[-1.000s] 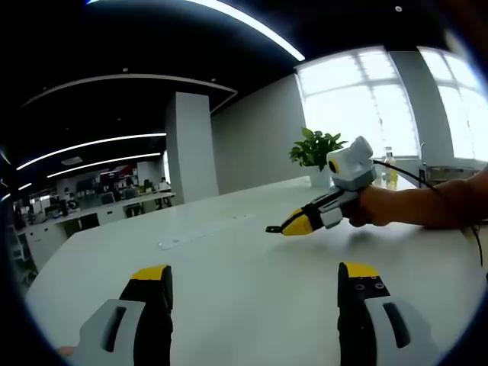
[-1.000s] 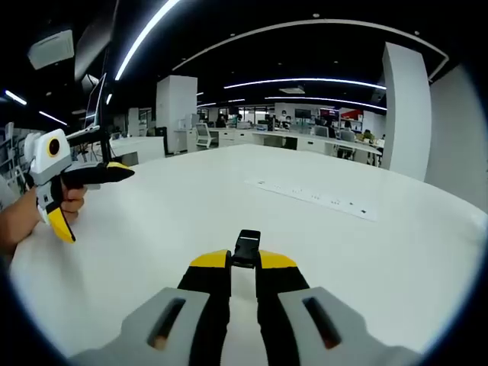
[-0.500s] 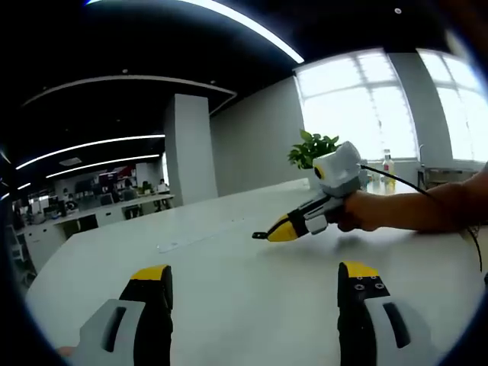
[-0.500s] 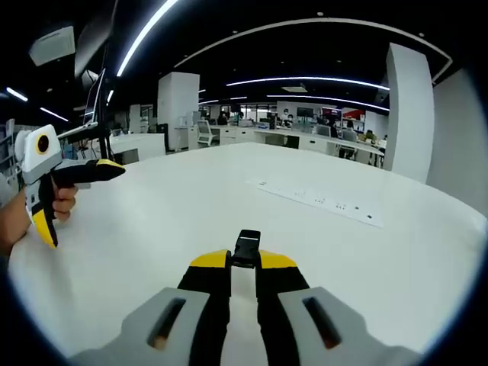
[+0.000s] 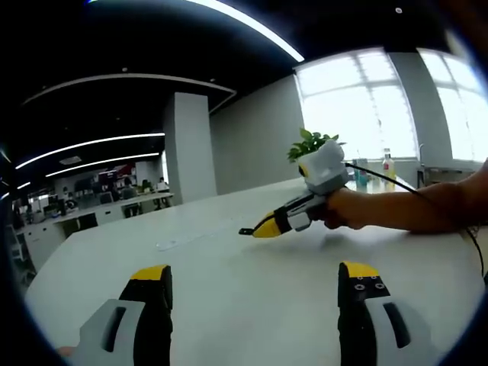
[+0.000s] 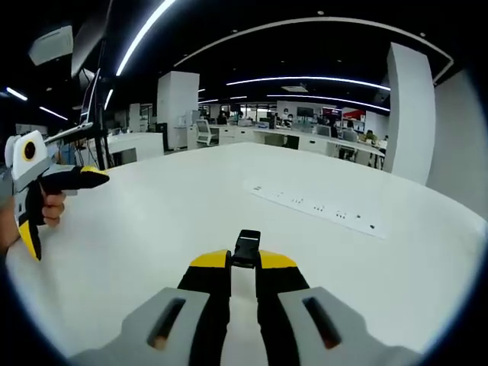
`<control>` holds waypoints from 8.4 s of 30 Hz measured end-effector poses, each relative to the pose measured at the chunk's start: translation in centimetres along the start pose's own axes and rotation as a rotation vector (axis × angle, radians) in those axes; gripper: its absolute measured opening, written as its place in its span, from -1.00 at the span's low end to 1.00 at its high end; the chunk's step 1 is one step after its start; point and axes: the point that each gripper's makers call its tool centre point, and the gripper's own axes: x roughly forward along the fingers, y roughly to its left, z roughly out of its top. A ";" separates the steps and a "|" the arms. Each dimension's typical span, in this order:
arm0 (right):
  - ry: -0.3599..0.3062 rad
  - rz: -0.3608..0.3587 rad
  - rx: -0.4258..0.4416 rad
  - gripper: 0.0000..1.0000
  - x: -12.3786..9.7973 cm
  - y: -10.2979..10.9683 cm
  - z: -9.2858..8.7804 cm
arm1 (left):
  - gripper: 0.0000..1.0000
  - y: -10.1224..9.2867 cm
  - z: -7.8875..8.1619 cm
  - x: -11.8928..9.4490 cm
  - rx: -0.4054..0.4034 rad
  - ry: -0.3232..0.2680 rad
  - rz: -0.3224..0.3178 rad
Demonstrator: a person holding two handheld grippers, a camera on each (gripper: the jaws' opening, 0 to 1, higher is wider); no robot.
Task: Snap the two parts of the plastic buckle together until the buckle closes and remains connected.
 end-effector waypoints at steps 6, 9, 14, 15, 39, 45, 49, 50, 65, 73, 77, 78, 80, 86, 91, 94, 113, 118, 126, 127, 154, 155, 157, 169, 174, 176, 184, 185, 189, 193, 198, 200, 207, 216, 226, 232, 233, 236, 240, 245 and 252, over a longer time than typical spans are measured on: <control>0.005 -0.011 -0.009 -0.82 0.8 -0.2 0.0 | 0.84 -0.4 0.0 0.0 0.000 0.002 -0.009; 0.016 -0.013 -0.022 -0.82 1.5 -0.3 -0.1 | 0.84 -0.5 0.0 0.0 0.001 0.005 -0.014; 0.017 -0.019 -0.008 -0.82 2.6 -1.0 0.3 | 0.85 -0.6 -0.1 0.2 0.002 0.011 -0.017; 0.020 -0.023 -0.002 -0.82 2.8 -1.3 0.3 | 0.85 -0.6 -0.1 0.2 0.001 0.012 -0.016; 0.047 -0.039 0.005 -0.82 6.1 -3.2 0.9 | 0.85 -1.7 -0.2 -0.5 0.001 0.008 -0.025; 0.066 -0.035 -0.002 -0.82 6.8 -3.3 0.5 | 0.85 -1.7 -0.2 -0.3 0.000 0.013 -0.026; 0.072 -0.034 0.003 -0.82 6.7 -3.3 0.2 | 0.85 -1.6 -0.2 -0.4 -0.003 0.012 -0.026; 0.073 -0.032 0.004 -0.82 6.7 -3.2 0.2 | 0.85 -1.7 -0.2 -0.3 -0.001 0.013 -0.026; 0.111 -0.020 -0.007 -0.81 7.0 -2.7 -0.6 | 0.85 -1.7 0.0 -0.1 -0.003 0.011 -0.030; 0.102 -0.001 -0.033 -0.79 7.0 -2.5 -0.5 | 0.85 -1.6 0.1 -0.2 -0.003 0.009 -0.027; 0.071 -0.001 -0.035 -0.19 7.1 -2.5 0.2 | 0.86 -1.7 0.1 -0.3 -0.005 0.008 -0.026; 0.053 0.001 -0.036 -0.02 7.2 -2.4 0.4 | 0.86 -1.6 0.1 -0.3 -0.005 0.008 -0.027; 0.030 0.011 -0.033 0.63 7.3 -2.1 0.9 | 0.86 -1.5 0.1 -0.4 -0.003 0.009 -0.026; -0.030 -0.005 -0.065 1.00 6.6 -2.8 2.2 | 0.85 -1.2 0.1 -0.5 -0.009 0.008 -0.022; -0.044 -0.033 -0.069 1.00 6.4 -3.8 2.6 | 0.85 -1.0 -0.2 -0.4 -0.006 0.019 -0.017; -0.061 -0.035 -0.066 1.00 6.3 -3.8 2.8 | 0.85 -0.9 -0.2 -0.5 -0.013 0.018 -0.015; -0.144 -0.162 -0.076 0.89 3.2 -5.0 3.4 | 0.59 -0.1 -1.3 0.1 0.001 0.051 0.003; -0.112 -0.173 -0.083 0.99 3.3 -5.2 2.4 | 0.59 -0.4 -1.6 -0.2 0.004 0.054 0.007; -0.144 -0.166 -0.016 1.00 1.9 -4.7 2.3 | 0.58 0.1 -1.5 -0.4 -0.006 0.041 0.033; -0.147 -0.167 -0.010 1.00 1.6 -4.7 2.3 | 0.58 0.4 -1.2 -0.3 -0.013 0.028 0.031; -0.175 -0.183 0.038 0.99 -5.6 -2.9 0.4 | 0.58 3.5 0.8 -0.6 -0.172 -0.087 0.086; -0.175 -0.180 0.032 0.99 -5.8 -2.6 0.4 | 0.58 3.8 0.9 -0.8 -0.171 -0.094 0.089; -0.177 -0.176 0.018 0.99 -6.2 -2.4 0.5 | 0.55 4.0 1.1 -0.9 -0.159 -0.103 0.098; -0.204 -0.138 0.002 0.99 -8.4 0.4 1.2 | 0.20 3.6 -0.2 -1.2 -0.091 -0.043 0.109; -0.201 -0.129 -0.004 0.99 -8.7 0.8 1.0 | 0.21 3.6 -0.2 -1.3 -0.080 -0.040 0.115; -0.202 -0.126 -0.004 0.99 -8.8 1.0 1.1 | 0.20 3.5 -0.2 -1.3 -0.076 -0.038 0.108; -0.204 -0.121 -0.013 0.99 -9.5 2.0 0.8 | 0.08 3.2 -0.2 -1.3 -0.064 -0.035 0.086; -0.205 -0.122 -0.015 0.99 -9.6 2.1 0.8 | 0.06 3.2 -0.1 -1.3 -0.066 -0.038 0.082; -0.209 -0.115 -0.022 0.99 -10.2 2.9 0.9 | -0.08 3.0 -0.1 -1.3 -0.069 -0.049 0.065; -0.210 -0.100 -0.029 0.99 -10.8 3.6 0.7 | -0.07 3.4 0.3 -1.5 -0.073 -0.071 0.082; -0.215 -0.100 -0.028 0.97 -11.5 4.0 0.8 | 0.06 4.1 0.7 -1.8 -0.060 -0.095 0.128; -0.228 -0.097 -0.026 0.95 -11.8 4.4 1.1 | 0.25 5.0 1.0 -1.9 -0.038 -0.111 0.182; -0.223 -0.076 -0.037 0.93 -12.4 5.5 0.8 | 0.42 5.6 0.3 -1.7 -0.033 -0.073 0.199; -0.240 -0.075 0.005 0.96 -12.6 4.8 0.7 | 0.53 4.9 0.8 -1.4 -0.046 -0.099 0.162; -0.250 -0.117 0.024 1.00 -13.0 2.7 0.4 | 0.99 6.9 0.4 -2.3 -0.097 -0.077 0.289; -0.229 -0.122 0.025 1.00 -12.7 2.6 -0.1 | 0.99 6.2 0.2 -2.1 -0.129 -0.078 0.264; -0.227 -0.122 0.024 1.00 -12.7 2.6 -0.2 | 0.99 6.2 0.2 -2.0 -0.122 -0.077 0.265; -0.228 -0.125 0.022 1.00 -12.7 2.6 -0.1 | 0.99 6.2 0.2 -2.0 -0.137 -0.072 0.274; -0.235 -0.129 0.021 1.00 -12.8 2.5 0.0 | 0.99 6.7 0.9 -2.4 -0.195 -0.126 0.266; -0.236 -0.132 0.018 1.00 -12.8 2.5 0.1 | 0.46 7.1 1.1 -3.0 -0.218 -0.144 0.245; -0.234 -0.130 0.014 1.00 -12.8 2.6 0.0 | -0.14 7.5 1.9 -3.9 -0.261 -0.212 0.212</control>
